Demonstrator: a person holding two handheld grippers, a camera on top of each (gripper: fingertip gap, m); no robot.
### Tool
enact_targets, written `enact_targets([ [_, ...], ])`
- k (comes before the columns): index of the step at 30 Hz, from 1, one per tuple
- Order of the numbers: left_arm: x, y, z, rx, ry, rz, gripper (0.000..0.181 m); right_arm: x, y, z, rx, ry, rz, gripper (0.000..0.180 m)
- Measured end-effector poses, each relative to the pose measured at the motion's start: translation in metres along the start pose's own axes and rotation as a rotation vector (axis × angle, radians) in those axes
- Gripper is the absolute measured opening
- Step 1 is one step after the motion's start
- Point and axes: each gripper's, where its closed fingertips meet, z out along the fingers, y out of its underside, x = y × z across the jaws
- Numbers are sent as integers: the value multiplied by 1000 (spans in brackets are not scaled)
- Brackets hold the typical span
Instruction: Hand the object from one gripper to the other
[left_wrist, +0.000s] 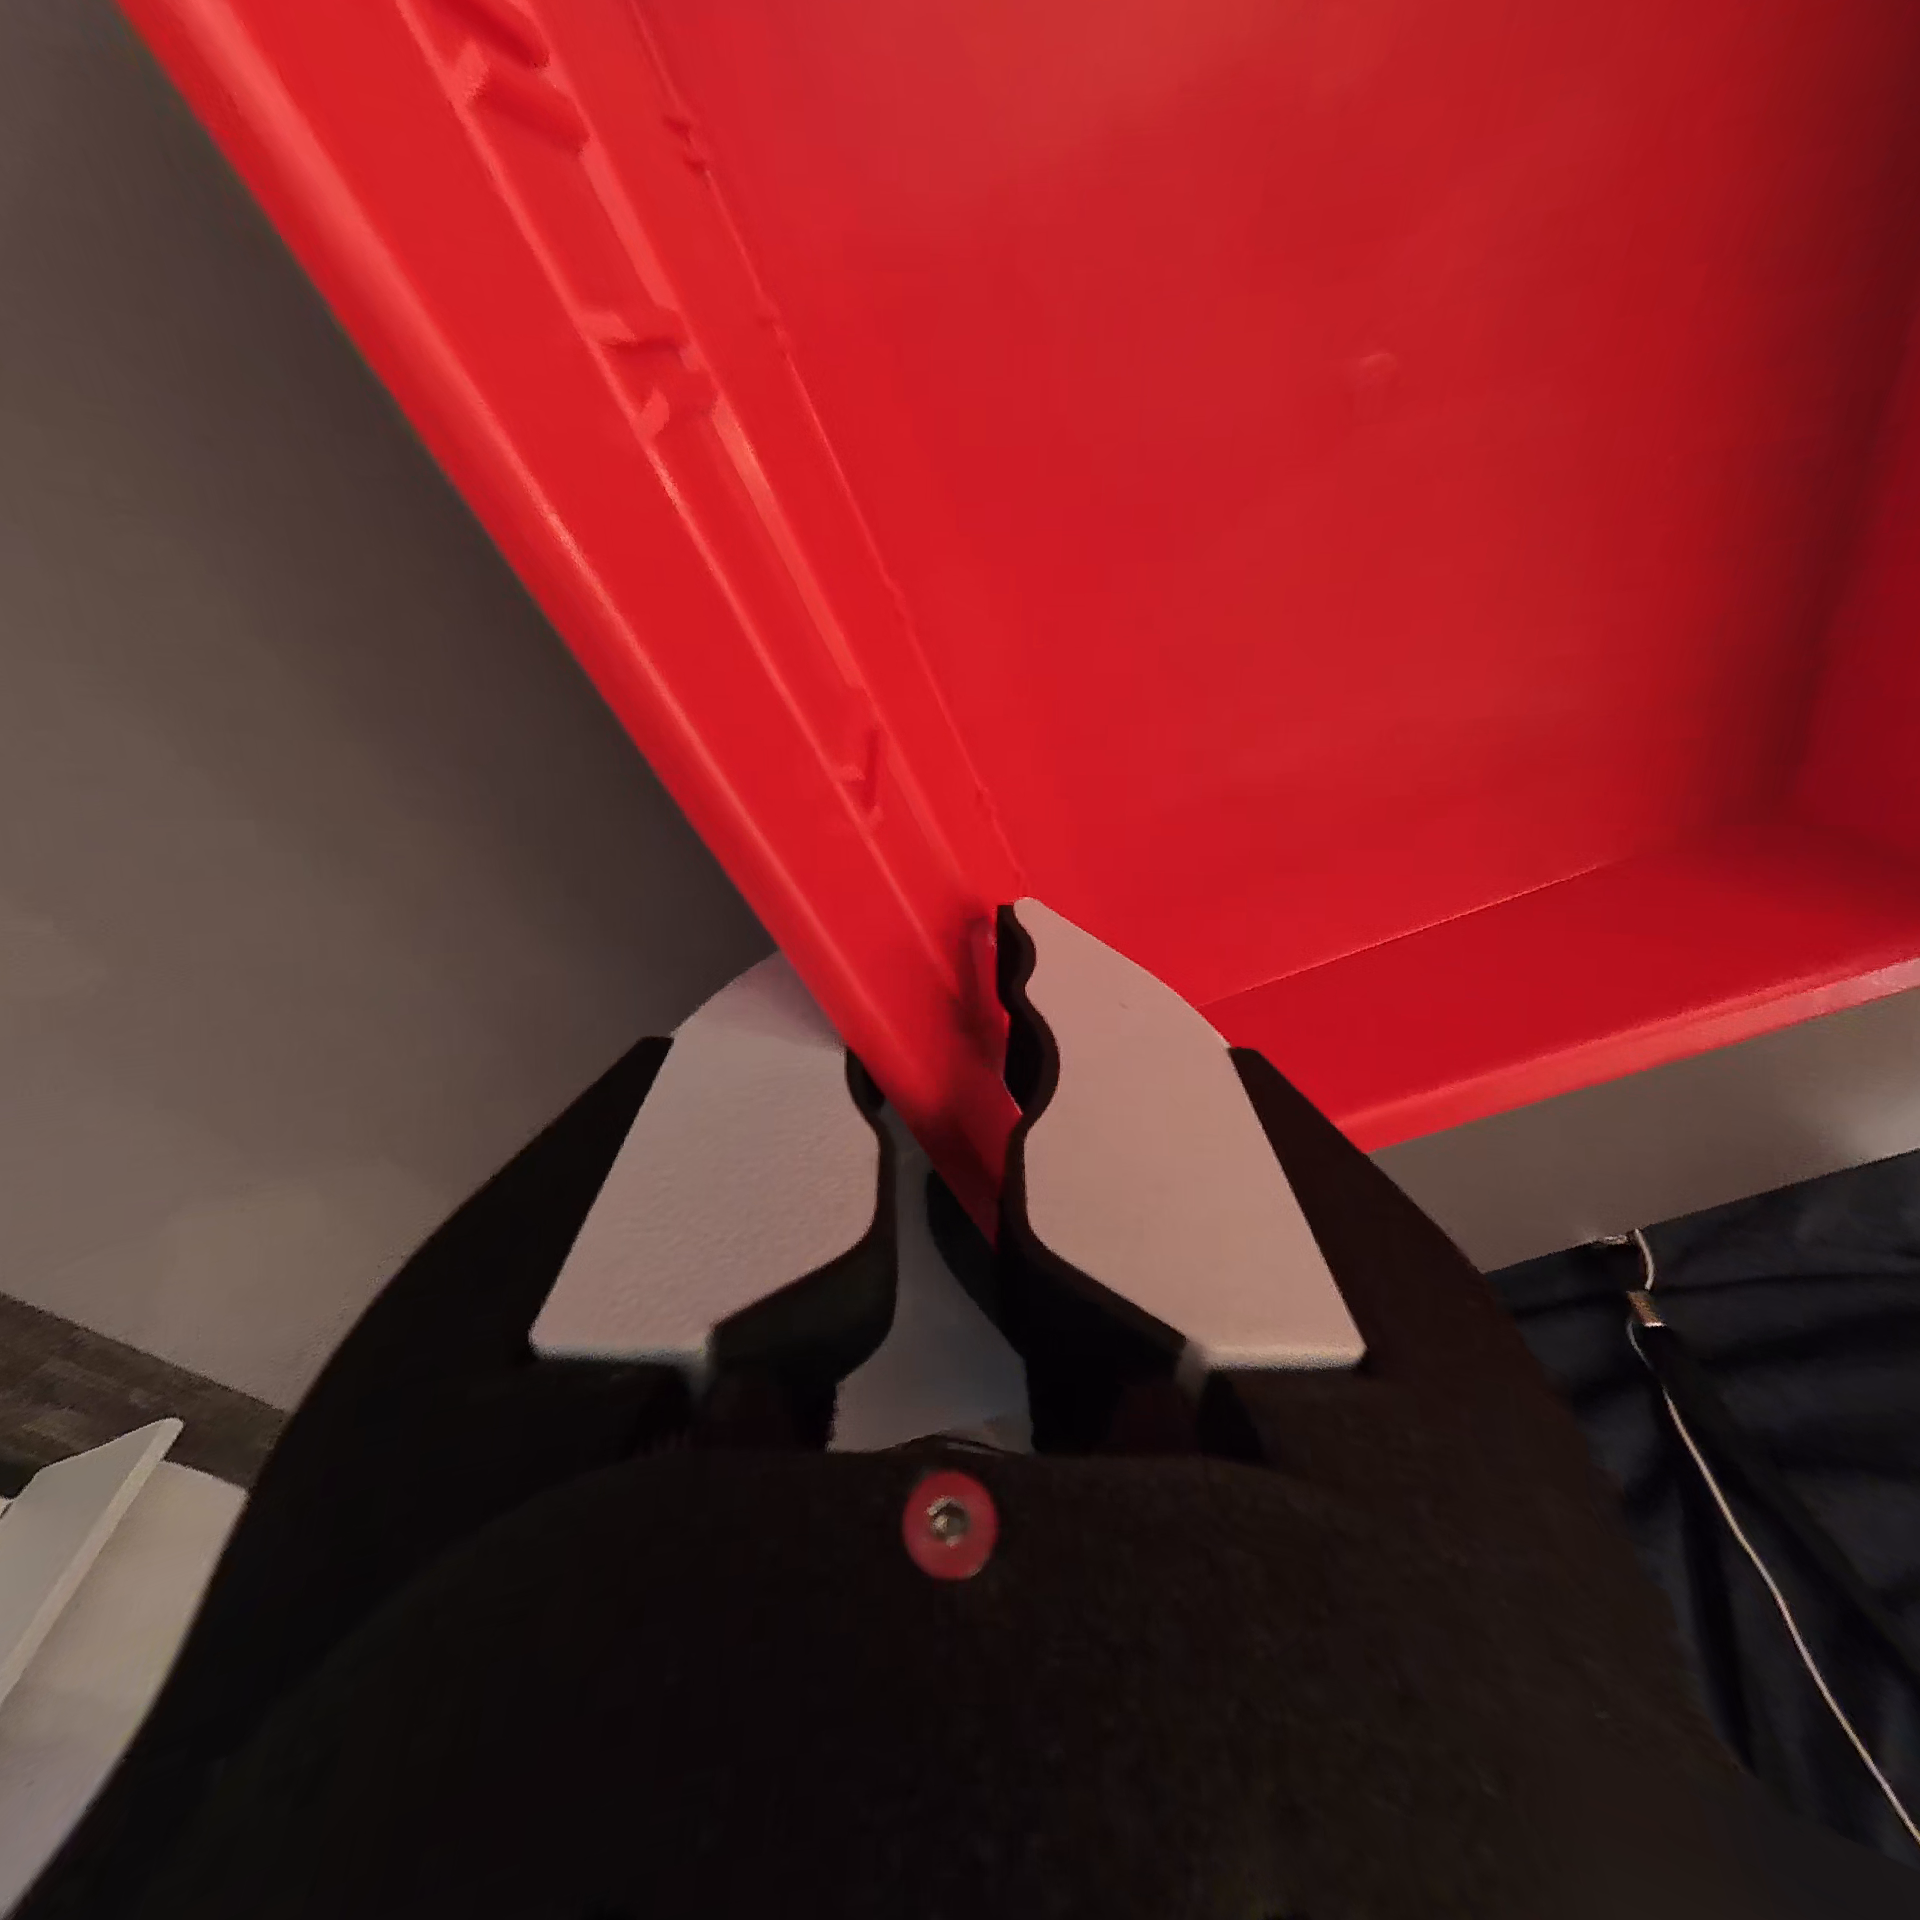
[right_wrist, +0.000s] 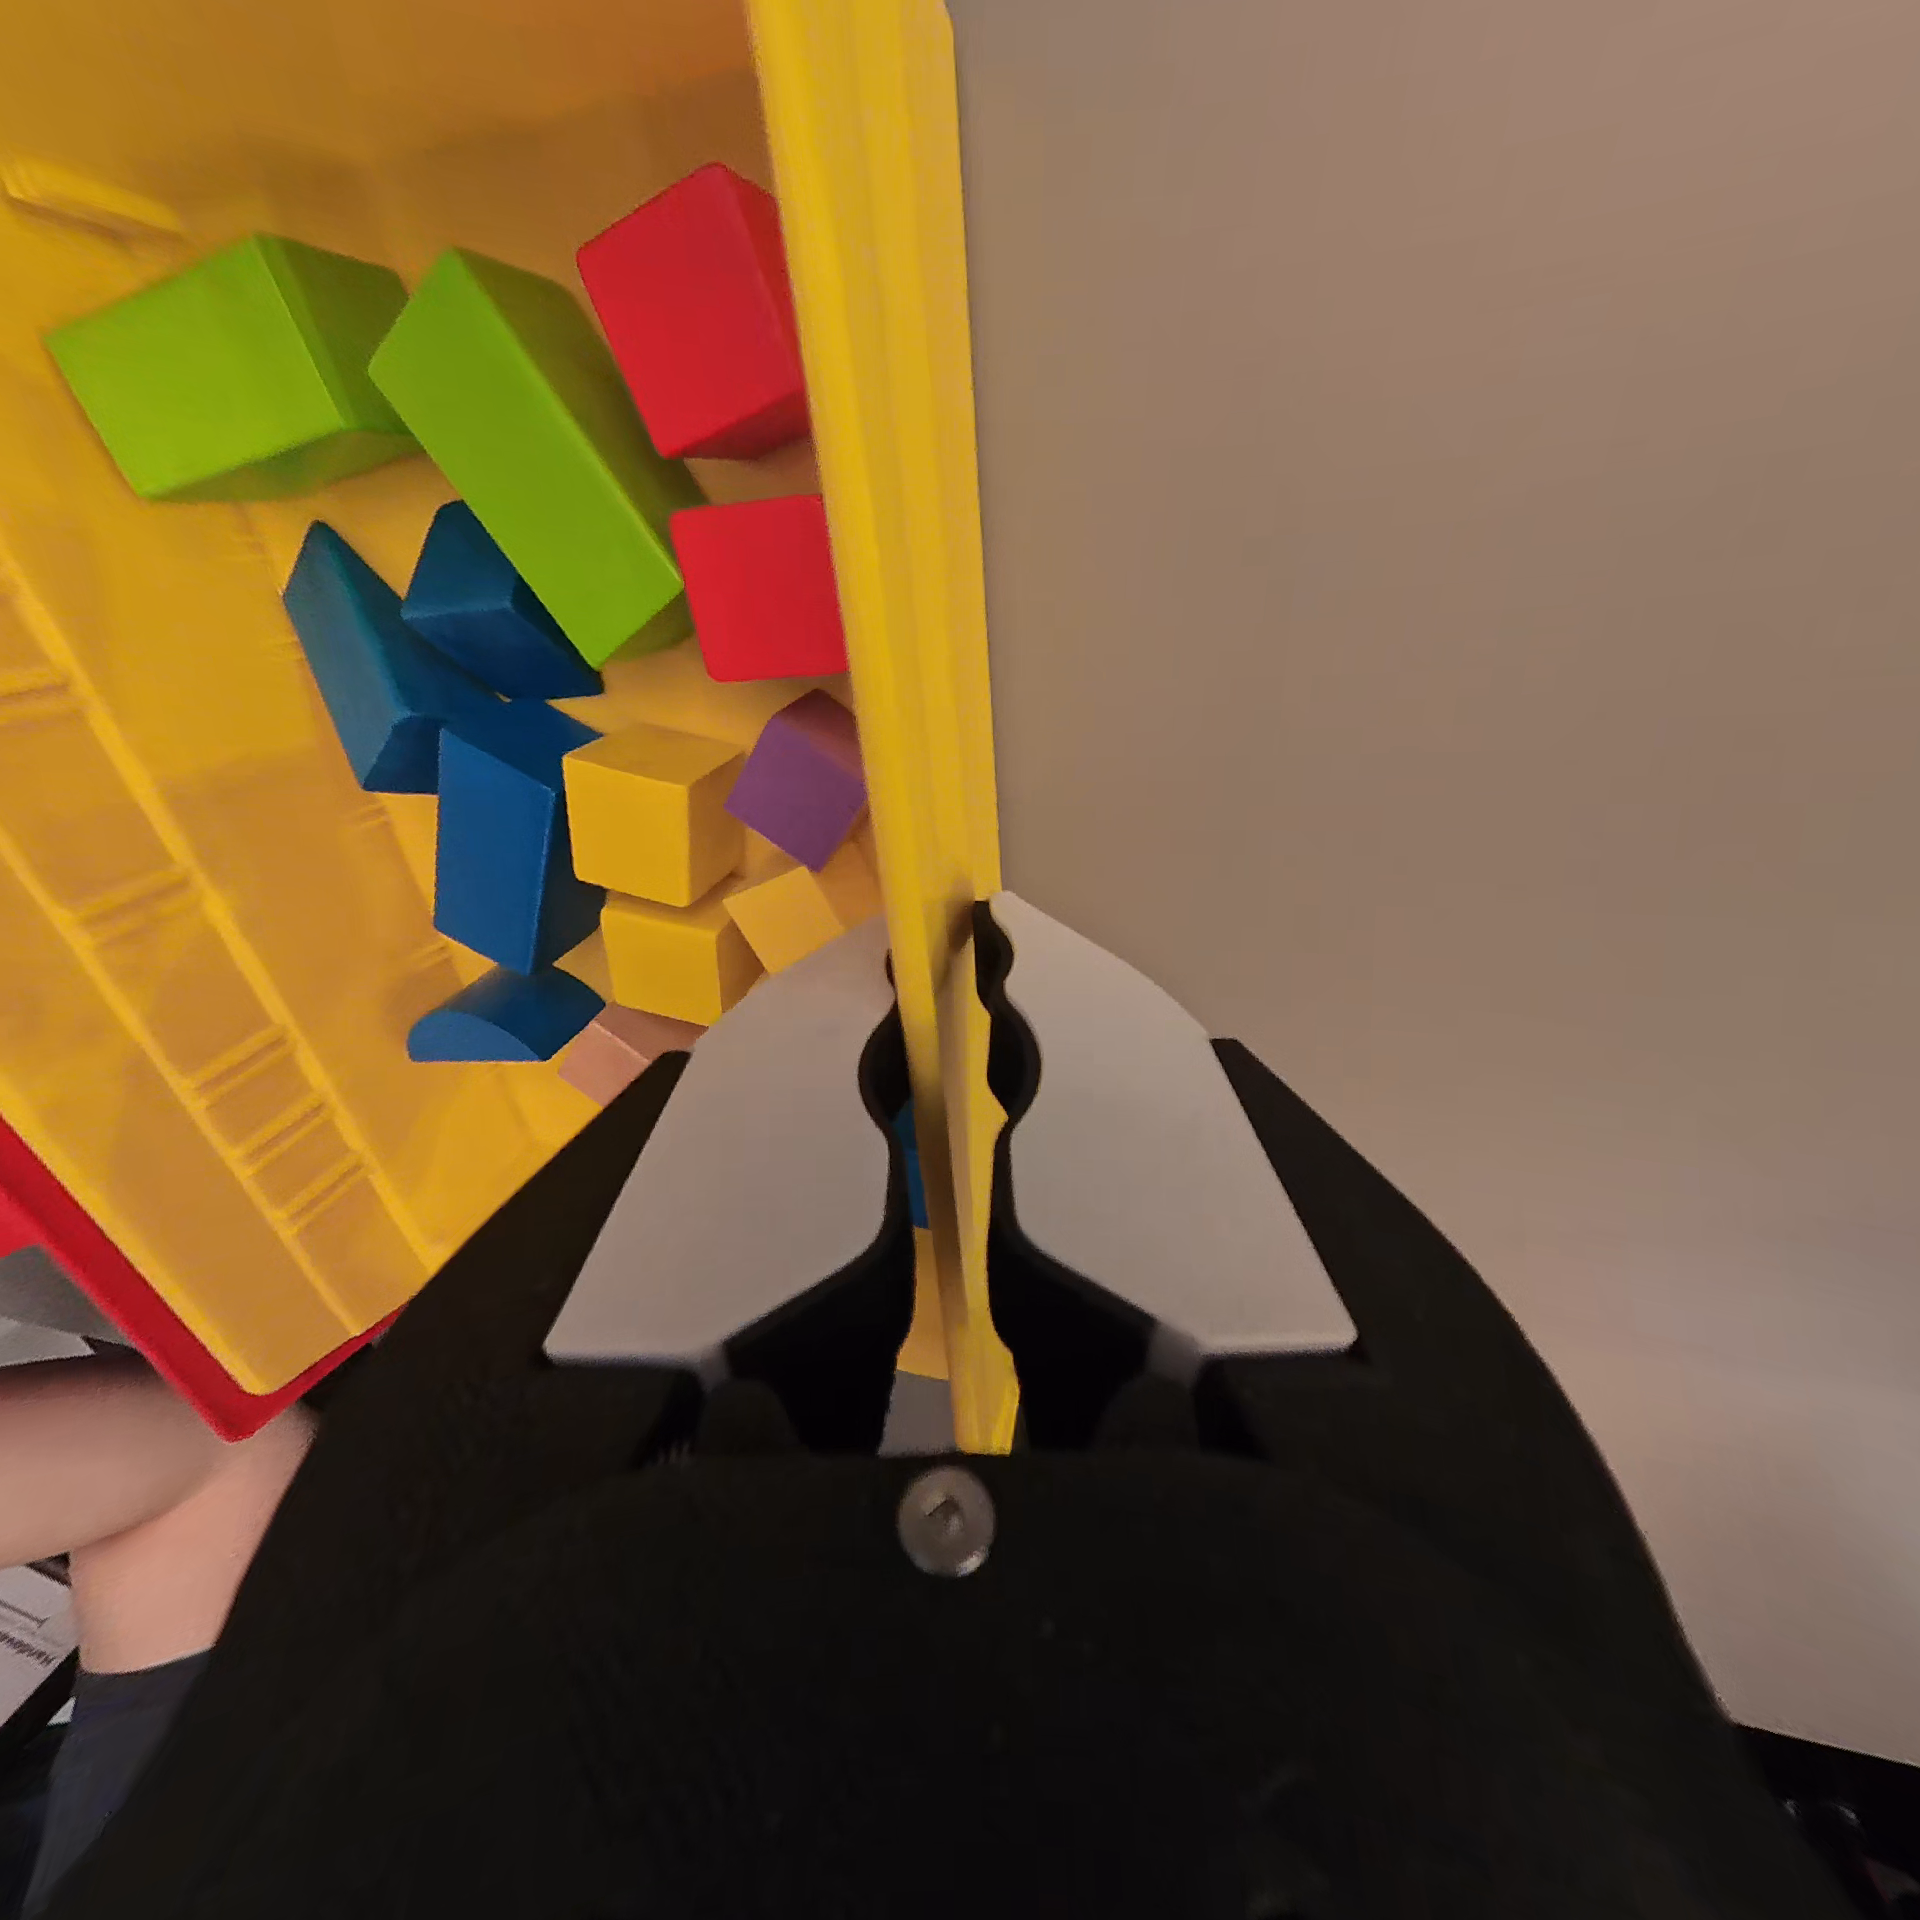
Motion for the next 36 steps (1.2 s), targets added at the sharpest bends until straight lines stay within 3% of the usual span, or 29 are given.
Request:
enact_targets([
  [6, -3, -7, -6, 57, 16, 0, 19, 1, -6, -1, 9, 16, -54, 10],
  [9, -5, -13, -20, 136, 26, -3, 25, 4, -13, -12, 106, 73, -68, 14],
  [12, -9, -13, -43, 240, 4, -9, 30, -7, -17, -52, 286, 143, -111, 15],
  [15, -15, -16, -79, 415, -38, -16, 30, -58, -20, -109, 603, 151, -299, 11],
  [18, -21, -21, -127, 659, -76, -20, 30, -153, 4, -134, 809, -96, -598, 16],
  [20, -22, -22, -160, 833, -88, -32, 31, -204, 33, -121, 729, -288, -715, 22],
  [23, -23, -15, -203, 1047, -118, -46, 32, -243, 57, -87, 534, -371, -746, 22],
  [28, -18, 4, -258, 1352, -184, -18, 48, -238, 52, -24, 337, -124, -714, 17],
  [30, -10, 11, -267, 1439, -166, 19, 51, -246, 58, -10, 266, -161, -690, 17],
  [36, 5, 16, -272, 1468, -128, 71, 51, -230, 60, 18, 116, -29, -575, 22],
])
